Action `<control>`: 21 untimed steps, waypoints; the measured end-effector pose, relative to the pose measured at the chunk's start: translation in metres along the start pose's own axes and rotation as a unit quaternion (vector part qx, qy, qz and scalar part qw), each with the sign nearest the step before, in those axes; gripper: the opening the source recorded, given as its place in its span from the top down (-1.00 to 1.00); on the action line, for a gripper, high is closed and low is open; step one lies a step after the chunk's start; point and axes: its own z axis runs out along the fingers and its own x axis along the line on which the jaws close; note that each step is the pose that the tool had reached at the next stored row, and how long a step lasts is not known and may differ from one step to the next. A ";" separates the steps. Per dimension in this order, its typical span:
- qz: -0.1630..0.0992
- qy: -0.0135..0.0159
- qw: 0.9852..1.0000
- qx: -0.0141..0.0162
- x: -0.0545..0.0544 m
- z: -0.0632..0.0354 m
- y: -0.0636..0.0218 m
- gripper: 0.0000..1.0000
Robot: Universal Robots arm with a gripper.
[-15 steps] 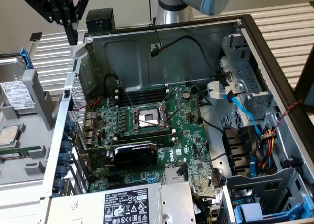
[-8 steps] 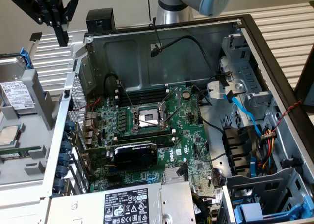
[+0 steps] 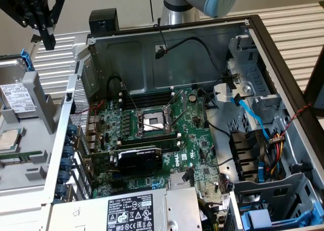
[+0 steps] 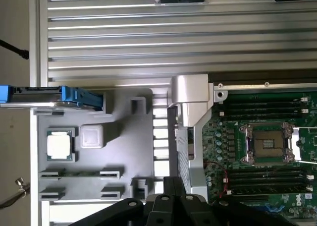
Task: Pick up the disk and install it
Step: 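Reach for the disk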
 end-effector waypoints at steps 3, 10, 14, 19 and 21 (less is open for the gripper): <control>-0.001 0.001 1.000 0.000 0.011 0.0001 -0.0004 0.79; -0.003 0.010 1.000 0.000 0.032 0.0004 -0.0011 0.79; -0.003 0.015 1.000 0.000 0.048 0.0008 -0.0019 0.79; -0.004 0.016 1.000 0.000 0.062 0.0011 0.0039 0.79; -0.004 0.016 1.000 0.000 0.063 0.0014 0.0128 0.79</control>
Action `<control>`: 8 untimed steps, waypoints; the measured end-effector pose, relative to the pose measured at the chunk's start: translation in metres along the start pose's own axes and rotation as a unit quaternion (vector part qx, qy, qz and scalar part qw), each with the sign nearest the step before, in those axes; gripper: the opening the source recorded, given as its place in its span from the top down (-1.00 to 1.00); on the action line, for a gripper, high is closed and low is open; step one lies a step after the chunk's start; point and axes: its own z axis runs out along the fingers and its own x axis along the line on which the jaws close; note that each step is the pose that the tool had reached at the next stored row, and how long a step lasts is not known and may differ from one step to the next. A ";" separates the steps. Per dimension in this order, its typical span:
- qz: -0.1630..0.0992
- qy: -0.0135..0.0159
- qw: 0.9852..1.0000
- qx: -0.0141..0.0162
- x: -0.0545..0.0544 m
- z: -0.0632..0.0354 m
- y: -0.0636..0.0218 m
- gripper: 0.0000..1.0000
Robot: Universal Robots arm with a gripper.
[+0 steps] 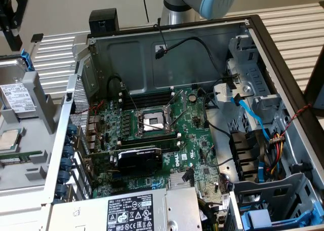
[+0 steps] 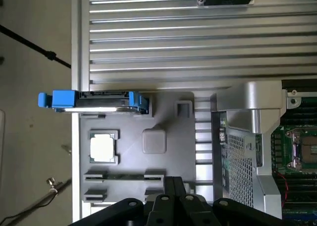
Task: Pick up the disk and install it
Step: 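Reach for the disk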
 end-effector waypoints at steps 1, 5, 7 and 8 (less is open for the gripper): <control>0.000 0.000 1.000 0.000 0.001 0.0002 0.0039 0.79; 0.000 0.000 1.000 0.000 0.010 0.0004 0.0132 0.79; 0.000 0.000 1.000 0.000 0.016 0.0004 0.0170 0.79; 0.000 0.000 1.000 0.000 0.019 0.0003 0.0187 0.79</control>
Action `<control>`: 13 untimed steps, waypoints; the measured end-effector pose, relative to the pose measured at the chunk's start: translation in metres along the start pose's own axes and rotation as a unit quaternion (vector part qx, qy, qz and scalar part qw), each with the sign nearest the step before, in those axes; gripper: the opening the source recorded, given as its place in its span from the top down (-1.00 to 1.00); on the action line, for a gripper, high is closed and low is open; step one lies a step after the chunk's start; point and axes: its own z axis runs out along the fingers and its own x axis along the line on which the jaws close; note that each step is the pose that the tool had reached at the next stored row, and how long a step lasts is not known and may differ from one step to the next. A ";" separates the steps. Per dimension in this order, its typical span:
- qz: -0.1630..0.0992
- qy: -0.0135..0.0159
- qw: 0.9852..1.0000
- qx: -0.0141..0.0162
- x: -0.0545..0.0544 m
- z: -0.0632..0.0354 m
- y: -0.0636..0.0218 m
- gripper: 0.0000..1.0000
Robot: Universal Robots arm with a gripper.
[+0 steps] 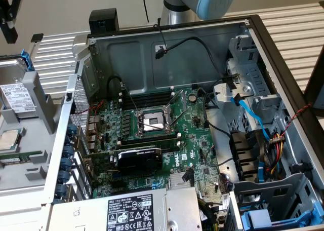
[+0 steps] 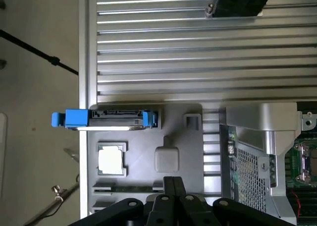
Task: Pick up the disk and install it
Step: 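Reach for the disk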
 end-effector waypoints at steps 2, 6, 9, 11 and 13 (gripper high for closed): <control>0.000 0.000 1.000 0.000 0.006 -0.0001 0.0022 0.79; 0.000 0.000 1.000 0.000 0.023 0.0000 0.0046 0.79; -0.001 0.001 1.000 0.000 0.032 0.0003 0.0058 0.79; -0.001 0.001 1.000 0.000 0.036 0.0006 0.0090 0.79; -0.002 0.001 1.000 0.000 0.039 0.0010 0.0147 0.79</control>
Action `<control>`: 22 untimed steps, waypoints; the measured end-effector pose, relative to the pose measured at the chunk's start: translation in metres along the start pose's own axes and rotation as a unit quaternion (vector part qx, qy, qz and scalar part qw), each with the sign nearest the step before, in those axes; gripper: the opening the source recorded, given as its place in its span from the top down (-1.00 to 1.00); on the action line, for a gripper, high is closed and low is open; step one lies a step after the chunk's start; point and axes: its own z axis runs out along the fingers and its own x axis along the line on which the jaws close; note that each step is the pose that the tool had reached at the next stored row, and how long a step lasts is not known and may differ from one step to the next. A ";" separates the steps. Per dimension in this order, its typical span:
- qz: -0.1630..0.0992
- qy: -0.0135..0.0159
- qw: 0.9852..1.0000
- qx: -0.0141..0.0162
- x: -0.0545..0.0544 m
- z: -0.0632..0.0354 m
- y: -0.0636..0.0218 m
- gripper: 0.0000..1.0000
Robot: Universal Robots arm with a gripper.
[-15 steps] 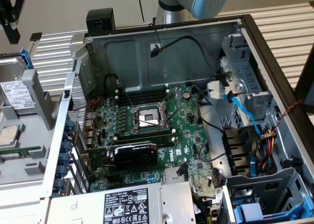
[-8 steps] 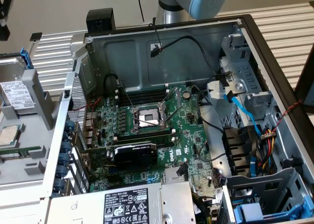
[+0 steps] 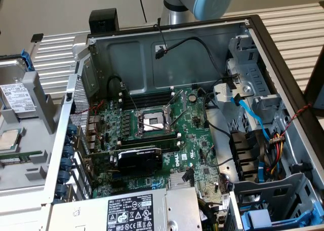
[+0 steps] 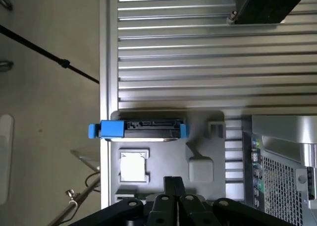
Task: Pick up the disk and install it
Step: 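Reach for the disk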
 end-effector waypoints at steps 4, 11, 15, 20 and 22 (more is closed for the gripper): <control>0.000 0.000 1.000 0.000 0.007 0.0007 0.0118 0.79; -0.002 0.000 1.000 0.000 0.024 0.0020 0.0269 0.79; -0.007 0.000 1.000 0.000 0.029 0.0023 0.0306 0.79; -0.011 0.001 1.000 0.000 0.039 0.0027 0.0328 0.79; -0.012 0.001 1.000 0.000 0.043 0.0029 0.0338 0.79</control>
